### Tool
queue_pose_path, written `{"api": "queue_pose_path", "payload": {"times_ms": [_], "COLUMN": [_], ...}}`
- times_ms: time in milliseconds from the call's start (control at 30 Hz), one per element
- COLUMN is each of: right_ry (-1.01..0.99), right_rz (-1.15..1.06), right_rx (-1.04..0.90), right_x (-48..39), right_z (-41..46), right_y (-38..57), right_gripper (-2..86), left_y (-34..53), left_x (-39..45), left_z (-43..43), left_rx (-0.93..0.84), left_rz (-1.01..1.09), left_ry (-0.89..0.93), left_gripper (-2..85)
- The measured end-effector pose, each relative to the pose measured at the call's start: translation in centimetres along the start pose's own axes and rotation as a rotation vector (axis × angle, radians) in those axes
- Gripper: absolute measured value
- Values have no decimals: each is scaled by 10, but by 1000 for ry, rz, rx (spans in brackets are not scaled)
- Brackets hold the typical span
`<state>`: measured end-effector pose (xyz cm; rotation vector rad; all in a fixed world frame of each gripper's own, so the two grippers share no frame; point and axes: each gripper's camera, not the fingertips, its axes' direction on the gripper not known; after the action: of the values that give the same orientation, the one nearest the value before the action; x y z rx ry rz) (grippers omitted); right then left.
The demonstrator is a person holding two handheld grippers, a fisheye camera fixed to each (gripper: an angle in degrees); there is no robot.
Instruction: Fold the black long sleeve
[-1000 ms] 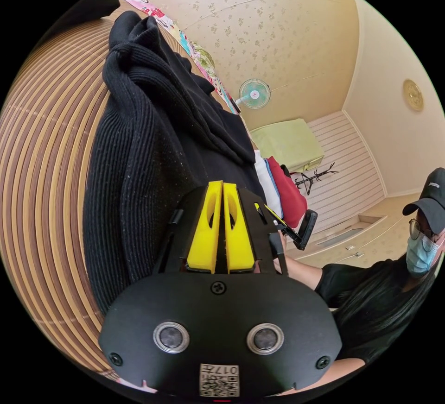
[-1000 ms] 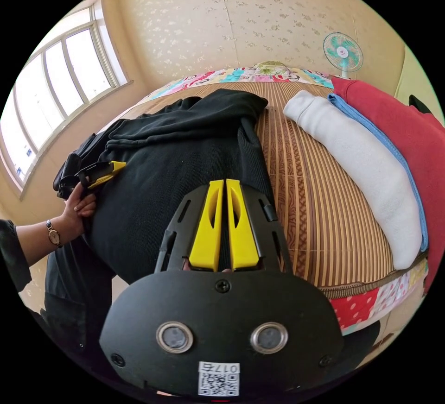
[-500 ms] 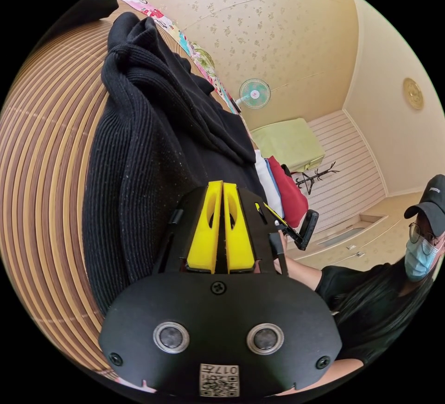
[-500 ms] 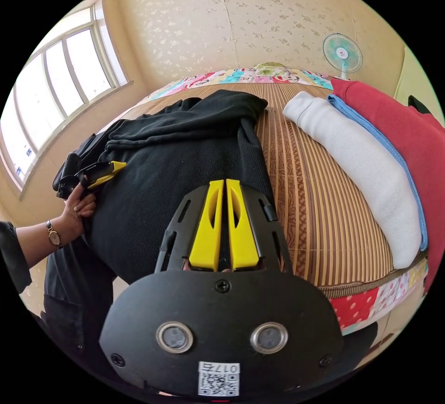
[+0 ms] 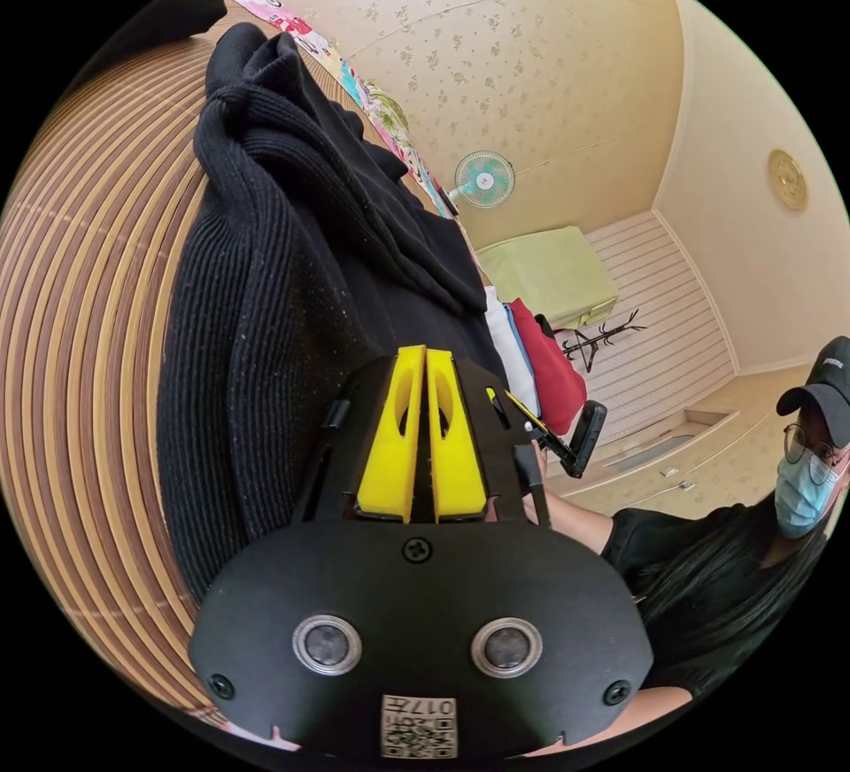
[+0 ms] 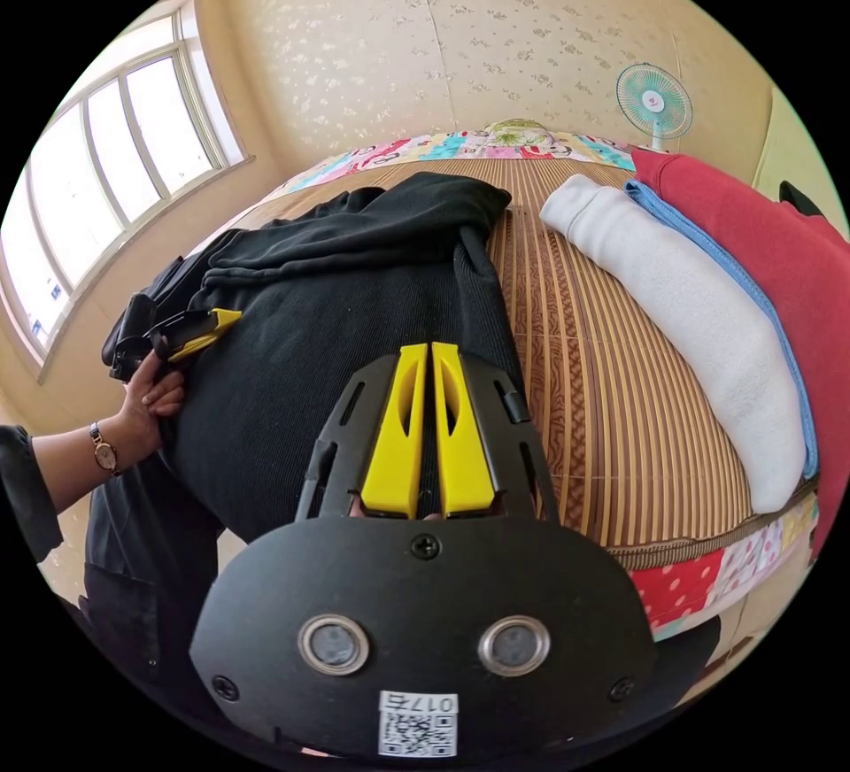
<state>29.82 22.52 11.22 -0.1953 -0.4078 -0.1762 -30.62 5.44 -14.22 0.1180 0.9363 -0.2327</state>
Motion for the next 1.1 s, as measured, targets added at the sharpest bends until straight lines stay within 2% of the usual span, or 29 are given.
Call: {"api": "queue_pose_path", "payload": {"times_ms": [1100], "right_ry": [-13], "right_rz": [9], "right_rx": [10], "right_x": [-25], "right_z": [-2], "right_y": [-14], "right_gripper": [17], "left_y": [38], "left_x": [-29], "left_z": [26], "left_rx": [-1], "left_rz": [1], "left_ry": [6], "left_gripper": [-9]}}
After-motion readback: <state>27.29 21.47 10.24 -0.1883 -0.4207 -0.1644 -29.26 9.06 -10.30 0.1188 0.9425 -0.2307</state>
